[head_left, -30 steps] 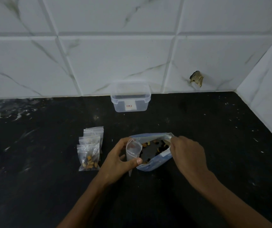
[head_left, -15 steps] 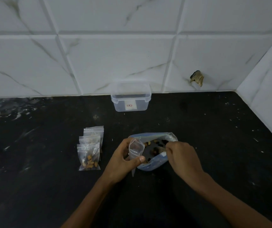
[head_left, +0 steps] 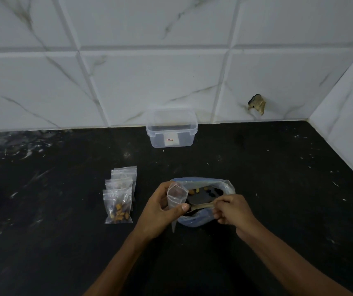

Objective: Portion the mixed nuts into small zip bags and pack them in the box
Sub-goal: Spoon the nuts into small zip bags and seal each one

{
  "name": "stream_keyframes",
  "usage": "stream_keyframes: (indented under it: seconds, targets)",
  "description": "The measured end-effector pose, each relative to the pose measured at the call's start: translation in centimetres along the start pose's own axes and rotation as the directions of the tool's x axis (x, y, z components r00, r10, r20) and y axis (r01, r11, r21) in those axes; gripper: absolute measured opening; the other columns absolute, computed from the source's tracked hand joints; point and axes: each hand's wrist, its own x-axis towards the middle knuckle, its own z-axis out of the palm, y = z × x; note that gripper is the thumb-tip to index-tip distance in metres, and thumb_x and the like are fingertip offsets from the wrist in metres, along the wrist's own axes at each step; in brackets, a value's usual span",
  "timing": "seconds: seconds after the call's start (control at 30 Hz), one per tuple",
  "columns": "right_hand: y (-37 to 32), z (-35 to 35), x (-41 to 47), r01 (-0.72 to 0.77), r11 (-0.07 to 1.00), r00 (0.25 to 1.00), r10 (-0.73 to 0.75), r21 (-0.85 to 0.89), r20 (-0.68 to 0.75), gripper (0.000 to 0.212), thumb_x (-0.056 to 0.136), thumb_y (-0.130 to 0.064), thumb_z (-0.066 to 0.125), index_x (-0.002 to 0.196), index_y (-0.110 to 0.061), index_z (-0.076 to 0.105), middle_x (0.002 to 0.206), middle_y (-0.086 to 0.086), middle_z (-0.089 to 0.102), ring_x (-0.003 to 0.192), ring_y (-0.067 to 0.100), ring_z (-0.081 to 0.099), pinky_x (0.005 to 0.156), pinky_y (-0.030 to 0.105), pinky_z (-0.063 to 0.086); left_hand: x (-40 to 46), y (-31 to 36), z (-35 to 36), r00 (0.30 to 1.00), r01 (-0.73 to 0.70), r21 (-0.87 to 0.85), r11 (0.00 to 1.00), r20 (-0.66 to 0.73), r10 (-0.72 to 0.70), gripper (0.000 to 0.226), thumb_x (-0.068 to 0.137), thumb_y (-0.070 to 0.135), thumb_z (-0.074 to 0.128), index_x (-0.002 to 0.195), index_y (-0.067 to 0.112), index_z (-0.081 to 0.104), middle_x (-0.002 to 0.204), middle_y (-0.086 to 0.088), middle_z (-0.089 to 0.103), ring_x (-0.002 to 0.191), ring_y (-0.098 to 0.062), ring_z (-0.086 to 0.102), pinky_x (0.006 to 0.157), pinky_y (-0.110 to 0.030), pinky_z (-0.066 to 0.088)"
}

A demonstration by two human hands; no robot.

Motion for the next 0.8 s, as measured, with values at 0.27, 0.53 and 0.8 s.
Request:
stream_keyframes:
  seconds: [0.27, 0.53, 0.8]
  targets:
    - [-1.0, -2.5, -0.3, -0.017, 0.999, 1.0, 0.017, 0.051, -0.007, 0.015, 0.094, -0.005, 0.054, 0.096, -0.01, 0.067, 0.086, 0.014, 0.068, 0.069, 0.016, 0.063, 0.057, 0.024, 0.051, 0.0, 0.2, 0.3, 1.0, 0.0, 0.134, 0.991, -0.025, 0.004, 0.048, 0.079, 0.023, 0.077, 0.121, 0.029, 0.053, 0.113, 0.021, 0.064, 0.109, -0.003, 0.063, 0.084, -0.017, 0.052]
    - [-3.8, -6.4, -1.7, 0.071, 0.991, 0.997, -0.067, 0.111, -0.038, 0.016, 0.094, -0.007, 0.055, 0.096, -0.006, 0.07, 0.079, 0.011, 0.067, 0.068, 0.017, 0.061, 0.06, 0.027, 0.05, 0.8, 1.1, 0.3, 0.986, -0.059, 0.283, 0.957, -0.132, 0.099, 0.055, 0.076, 0.031, 0.081, 0.122, 0.036, 0.052, 0.113, 0.023, 0.063, 0.108, 0.003, 0.06, 0.086, -0.024, 0.055]
    - [-7.8, -7.9, -4.4, 0.227, 0.968, 0.974, -0.226, 0.104, -0.022, 0.014, 0.093, -0.009, 0.057, 0.096, -0.007, 0.071, 0.075, 0.009, 0.066, 0.063, 0.013, 0.06, 0.056, 0.025, 0.049, 2.4, 1.4, 1.2, 0.983, -0.071, 0.401, 0.913, -0.125, 0.131, 0.059, 0.072, 0.043, 0.08, 0.122, 0.039, 0.049, 0.116, 0.019, 0.06, 0.108, 0.004, 0.057, 0.088, -0.031, 0.056]
